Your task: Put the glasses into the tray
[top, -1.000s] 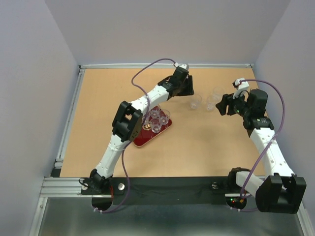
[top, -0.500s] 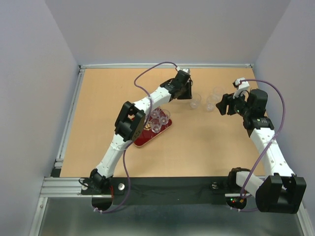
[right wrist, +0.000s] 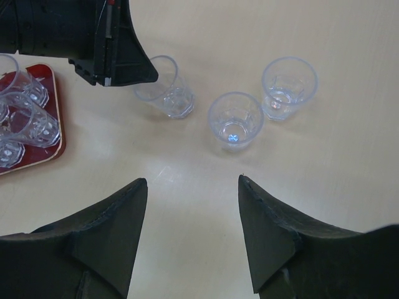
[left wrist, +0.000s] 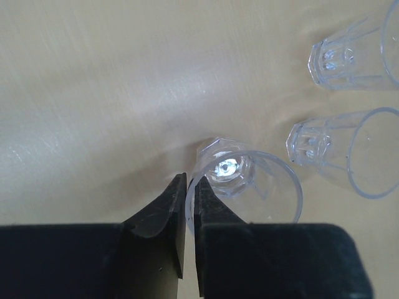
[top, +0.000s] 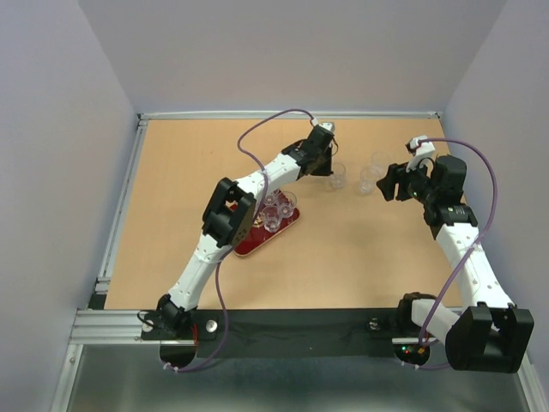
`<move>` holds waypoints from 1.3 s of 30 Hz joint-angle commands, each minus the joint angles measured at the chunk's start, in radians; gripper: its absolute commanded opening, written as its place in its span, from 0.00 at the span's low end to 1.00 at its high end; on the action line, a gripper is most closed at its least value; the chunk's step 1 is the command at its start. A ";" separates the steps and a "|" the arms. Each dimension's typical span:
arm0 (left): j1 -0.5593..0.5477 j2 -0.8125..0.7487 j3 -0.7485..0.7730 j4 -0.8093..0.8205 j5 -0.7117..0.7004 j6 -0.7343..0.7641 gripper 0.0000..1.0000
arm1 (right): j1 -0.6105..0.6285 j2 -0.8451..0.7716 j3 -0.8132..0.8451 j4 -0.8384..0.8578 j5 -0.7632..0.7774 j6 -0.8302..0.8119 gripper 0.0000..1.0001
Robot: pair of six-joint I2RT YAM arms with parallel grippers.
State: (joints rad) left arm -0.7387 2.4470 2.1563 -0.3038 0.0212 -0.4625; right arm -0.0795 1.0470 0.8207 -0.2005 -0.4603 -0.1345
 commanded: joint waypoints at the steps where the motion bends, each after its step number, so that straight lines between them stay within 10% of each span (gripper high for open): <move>1: -0.004 -0.147 -0.062 0.104 -0.012 0.047 0.00 | -0.008 -0.007 -0.018 0.058 0.012 -0.007 0.65; 22: 0.048 -0.896 -0.823 0.414 0.157 0.191 0.00 | -0.009 -0.015 -0.022 0.058 0.008 -0.017 0.66; 39: 0.171 -1.674 -1.509 0.444 -0.239 -0.010 0.00 | -0.011 -0.005 -0.026 0.059 0.006 -0.027 0.81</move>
State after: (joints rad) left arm -0.6086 0.8486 0.7219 0.1215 -0.0555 -0.3622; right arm -0.0807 1.0470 0.8143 -0.1932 -0.4522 -0.1467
